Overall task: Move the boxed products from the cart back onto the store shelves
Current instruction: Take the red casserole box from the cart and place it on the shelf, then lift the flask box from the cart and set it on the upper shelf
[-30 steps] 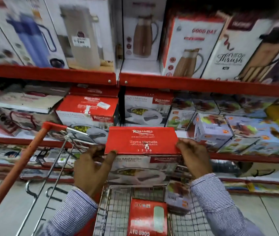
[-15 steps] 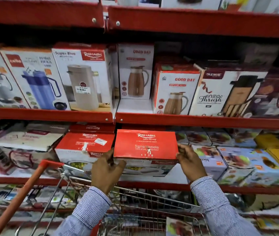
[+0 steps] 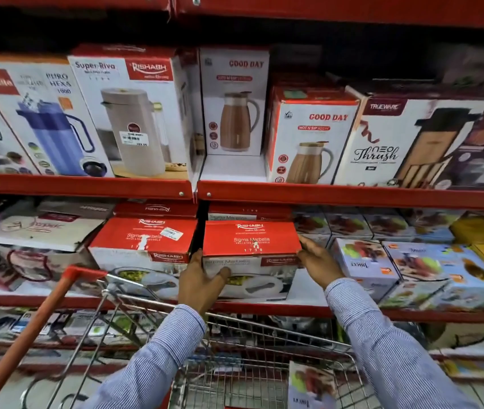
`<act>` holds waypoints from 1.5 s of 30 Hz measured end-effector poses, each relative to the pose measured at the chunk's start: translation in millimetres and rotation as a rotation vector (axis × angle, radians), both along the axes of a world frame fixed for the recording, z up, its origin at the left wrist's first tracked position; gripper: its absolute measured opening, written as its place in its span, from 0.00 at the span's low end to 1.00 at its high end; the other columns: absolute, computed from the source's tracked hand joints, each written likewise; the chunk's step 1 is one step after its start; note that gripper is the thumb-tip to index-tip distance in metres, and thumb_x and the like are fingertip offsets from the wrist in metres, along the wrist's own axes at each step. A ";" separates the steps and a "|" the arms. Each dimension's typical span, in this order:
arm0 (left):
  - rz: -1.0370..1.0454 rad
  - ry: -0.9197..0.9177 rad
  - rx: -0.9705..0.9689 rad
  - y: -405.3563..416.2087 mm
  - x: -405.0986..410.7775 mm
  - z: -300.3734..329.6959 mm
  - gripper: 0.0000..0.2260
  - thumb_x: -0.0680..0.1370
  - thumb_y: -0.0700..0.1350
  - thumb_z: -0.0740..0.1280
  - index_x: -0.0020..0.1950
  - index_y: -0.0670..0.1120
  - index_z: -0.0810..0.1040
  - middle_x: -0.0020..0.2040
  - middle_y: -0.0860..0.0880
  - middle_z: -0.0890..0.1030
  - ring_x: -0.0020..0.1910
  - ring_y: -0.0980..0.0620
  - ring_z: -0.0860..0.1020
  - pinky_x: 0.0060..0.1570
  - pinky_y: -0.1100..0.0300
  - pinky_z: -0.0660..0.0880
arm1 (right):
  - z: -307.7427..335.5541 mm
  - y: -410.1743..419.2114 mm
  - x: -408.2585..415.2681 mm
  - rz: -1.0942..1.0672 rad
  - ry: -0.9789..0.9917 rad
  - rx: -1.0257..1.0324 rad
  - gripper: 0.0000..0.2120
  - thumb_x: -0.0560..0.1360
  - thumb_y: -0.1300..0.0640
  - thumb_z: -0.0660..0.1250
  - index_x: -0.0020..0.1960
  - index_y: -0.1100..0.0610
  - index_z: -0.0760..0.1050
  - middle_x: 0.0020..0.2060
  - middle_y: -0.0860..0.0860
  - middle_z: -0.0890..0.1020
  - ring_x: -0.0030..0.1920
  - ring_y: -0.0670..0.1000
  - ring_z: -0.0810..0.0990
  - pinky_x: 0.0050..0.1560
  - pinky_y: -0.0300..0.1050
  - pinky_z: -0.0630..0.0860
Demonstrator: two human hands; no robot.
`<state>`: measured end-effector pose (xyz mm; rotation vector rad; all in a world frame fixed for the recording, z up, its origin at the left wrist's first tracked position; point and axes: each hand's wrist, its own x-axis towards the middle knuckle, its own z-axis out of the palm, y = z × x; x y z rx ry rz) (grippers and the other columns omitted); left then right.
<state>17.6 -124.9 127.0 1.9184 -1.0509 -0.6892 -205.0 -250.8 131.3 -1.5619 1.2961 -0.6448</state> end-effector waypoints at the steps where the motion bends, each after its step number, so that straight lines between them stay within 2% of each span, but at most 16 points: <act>1: 0.015 -0.004 0.007 -1.9 -0.6 -2.3 0.33 0.71 0.52 0.72 0.73 0.45 0.65 0.59 0.43 0.81 0.55 0.40 0.80 0.56 0.51 0.77 | 1.3 -0.6 -1.0 0.012 0.002 0.009 0.20 0.79 0.59 0.57 0.68 0.46 0.71 0.65 0.47 0.77 0.66 0.50 0.74 0.70 0.54 0.68; 7: 0.011 0.141 -0.009 9.0 -1.7 -12.7 0.34 0.71 0.50 0.73 0.73 0.47 0.64 0.66 0.50 0.78 0.63 0.49 0.77 0.64 0.49 0.75 | -5.4 18.6 -10.9 0.008 -0.118 0.062 0.24 0.79 0.57 0.61 0.74 0.53 0.63 0.70 0.51 0.72 0.70 0.51 0.70 0.72 0.53 0.65; 10: 0.017 0.134 0.016 39.8 -8.8 -33.4 0.31 0.73 0.49 0.72 0.73 0.46 0.66 0.67 0.51 0.75 0.65 0.49 0.74 0.67 0.47 0.72 | -25.7 53.4 -26.8 -0.061 -0.119 0.078 0.25 0.77 0.56 0.64 0.73 0.55 0.65 0.69 0.51 0.72 0.69 0.50 0.70 0.68 0.47 0.67; 14: -0.041 0.342 0.283 92.1 -25.5 -94.3 0.34 0.67 0.55 0.74 0.69 0.46 0.68 0.68 0.47 0.74 0.65 0.42 0.74 0.64 0.42 0.73 | -76.3 119.5 -54.0 -0.129 0.080 0.149 0.17 0.78 0.57 0.64 0.65 0.58 0.74 0.58 0.51 0.79 0.59 0.48 0.76 0.58 0.42 0.70; 18: -0.079 0.432 0.672 129.6 -52.0 -148.6 0.35 0.71 0.54 0.73 0.72 0.42 0.65 0.73 0.40 0.69 0.70 0.40 0.69 0.67 0.47 0.69 | -144.0 162.8 -72.9 -0.047 0.409 0.345 0.11 0.77 0.52 0.63 0.54 0.54 0.81 0.54 0.54 0.83 0.55 0.57 0.81 0.54 0.45 0.76; 20: -0.051 0.577 0.821 139.5 -65.3 -156.9 0.36 0.72 0.51 0.73 0.74 0.40 0.61 0.72 0.41 0.69 0.68 0.41 0.71 0.62 0.50 0.71 | -164.9 177.7 -75.5 0.071 0.561 0.517 0.09 0.78 0.51 0.60 0.40 0.48 0.76 0.46 0.51 0.79 0.47 0.52 0.78 0.47 0.38 0.73; 23: -0.139 0.604 0.925 150.1 -77.3 -157.6 0.26 0.71 0.53 0.73 0.65 0.41 0.74 0.50 0.49 0.82 0.42 0.53 0.80 0.32 0.63 0.76 | -185.9 203.2 -68.3 0.077 0.486 0.704 0.10 0.77 0.53 0.61 0.37 0.49 0.69 0.36 0.50 0.75 0.36 0.48 0.74 0.47 0.48 0.76; 24: -0.145 0.602 0.913 152.2 -78.9 -158.4 0.23 0.71 0.52 0.73 0.61 0.41 0.78 0.45 0.50 0.83 0.38 0.55 0.80 0.27 0.64 0.75 | -188.4 210.9 -65.1 0.067 0.423 0.703 0.07 0.76 0.55 0.63 0.40 0.54 0.71 0.37 0.53 0.78 0.35 0.51 0.77 0.44 0.49 0.78; 26: -0.139 0.604 0.902 154.0 -81.8 -154.8 0.20 0.70 0.52 0.74 0.57 0.41 0.81 0.44 0.49 0.84 0.38 0.53 0.81 0.28 0.63 0.74 | -189.8 220.4 -57.4 -0.004 0.320 0.691 0.03 0.75 0.60 0.63 0.43 0.57 0.73 0.39 0.57 0.81 0.36 0.55 0.79 0.38 0.47 0.79; 31: -0.098 0.637 0.829 153.6 -77.8 -125.7 0.15 0.72 0.49 0.70 0.54 0.41 0.79 0.39 0.48 0.82 0.31 0.54 0.81 0.25 0.65 0.73 | -192.0 220.7 -60.3 -0.092 0.232 0.621 0.11 0.69 0.56 0.63 0.46 0.62 0.79 0.44 0.61 0.85 0.45 0.61 0.84 0.50 0.60 0.81; 33: -0.065 0.671 0.788 159.5 -73.0 -111.5 0.19 0.68 0.52 0.72 0.54 0.44 0.78 0.43 0.46 0.83 0.40 0.49 0.82 0.38 0.58 0.79 | -182.7 222.9 -67.0 -0.114 0.163 0.619 0.19 0.64 0.48 0.65 0.43 0.63 0.81 0.39 0.59 0.86 0.41 0.57 0.85 0.50 0.61 0.81; 36: -0.031 0.673 0.668 159.4 -53.7 -81.9 0.20 0.63 0.55 0.74 0.51 0.46 0.80 0.48 0.44 0.85 0.50 0.42 0.82 0.55 0.43 0.78 | -136.9 222.1 -61.4 -0.149 0.113 0.558 0.19 0.65 0.40 0.65 0.42 0.54 0.83 0.38 0.55 0.87 0.40 0.55 0.86 0.50 0.58 0.82; 38: -0.036 0.677 0.571 149.1 -47.3 -49.0 0.13 0.69 0.51 0.72 0.48 0.44 0.80 0.44 0.45 0.86 0.45 0.45 0.83 0.49 0.50 0.80 | -100.1 208.6 -46.8 -0.161 -0.002 0.484 0.14 0.70 0.45 0.66 0.41 0.53 0.84 0.39 0.53 0.87 0.43 0.57 0.86 0.48 0.58 0.83; 40: -0.026 0.565 0.208 150.3 -37.7 56.0 0.04 0.73 0.43 0.70 0.41 0.43 0.81 0.35 0.48 0.86 0.34 0.52 0.84 0.36 0.61 0.79 | 10.1 186.0 -25.5 -0.061 -0.121 0.134 0.09 0.75 0.54 0.66 0.40 0.54 0.84 0.36 0.49 0.87 0.42 0.54 0.86 0.47 0.52 0.83; 43: -0.089 0.542 0.029 143.3 -28.2 90.2 0.03 0.73 0.37 0.69 0.40 0.43 0.81 0.33 0.48 0.86 0.30 0.53 0.82 0.32 0.63 0.77 | 57.5 176.5 -19.8 -0.015 -0.260 -0.002 0.07 0.76 0.61 0.65 0.46 0.53 0.82 0.33 0.40 0.84 0.34 0.38 0.83 0.33 0.32 0.78; 45: -0.082 0.509 -0.030 144.7 -26.9 105.5 0.06 0.74 0.35 0.68 0.43 0.45 0.82 0.33 0.51 0.86 0.32 0.54 0.83 0.30 0.62 0.77 | 71.3 176.8 -20.7 -0.020 -0.341 -0.029 0.07 0.75 0.60 0.67 0.50 0.52 0.81 0.35 0.38 0.84 0.33 0.36 0.83 0.31 0.28 0.75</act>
